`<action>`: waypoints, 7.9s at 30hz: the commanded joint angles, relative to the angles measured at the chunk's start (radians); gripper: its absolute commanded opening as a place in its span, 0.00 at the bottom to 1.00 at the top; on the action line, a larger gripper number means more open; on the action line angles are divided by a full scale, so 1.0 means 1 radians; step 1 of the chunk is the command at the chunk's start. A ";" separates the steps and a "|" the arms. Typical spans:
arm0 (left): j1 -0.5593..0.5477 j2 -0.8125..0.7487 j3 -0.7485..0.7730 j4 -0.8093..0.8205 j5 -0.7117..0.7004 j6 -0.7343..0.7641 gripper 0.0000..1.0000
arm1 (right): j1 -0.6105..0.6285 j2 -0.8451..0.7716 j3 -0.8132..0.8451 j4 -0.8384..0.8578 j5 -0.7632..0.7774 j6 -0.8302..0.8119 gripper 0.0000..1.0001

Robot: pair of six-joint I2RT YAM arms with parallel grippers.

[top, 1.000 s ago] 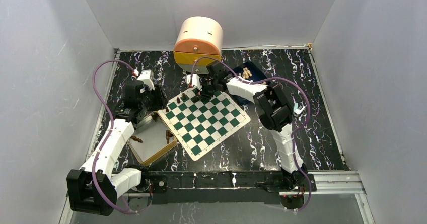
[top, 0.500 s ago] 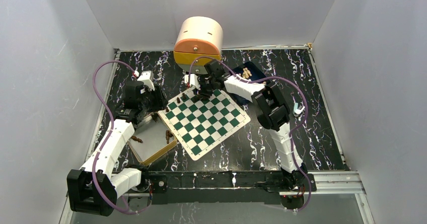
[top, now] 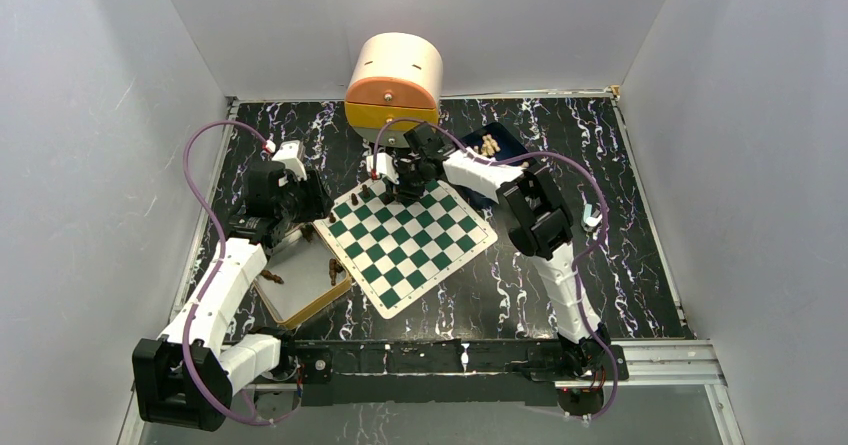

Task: Set up the chess pieces on the board
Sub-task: Pick up the chess piece from the chessboard, then place the chess piece on the chessboard.

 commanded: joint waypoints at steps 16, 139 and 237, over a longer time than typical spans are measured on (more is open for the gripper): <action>-0.001 -0.021 -0.016 0.042 0.030 -0.043 0.42 | 0.007 -0.071 0.046 -0.069 -0.054 0.027 0.14; -0.138 0.096 -0.024 0.706 0.578 -0.481 0.00 | -0.100 -0.491 -0.700 1.154 -0.678 1.256 0.28; -0.138 0.237 0.386 0.060 0.570 -0.289 0.00 | -0.100 -0.562 -0.721 0.938 -0.574 1.188 0.28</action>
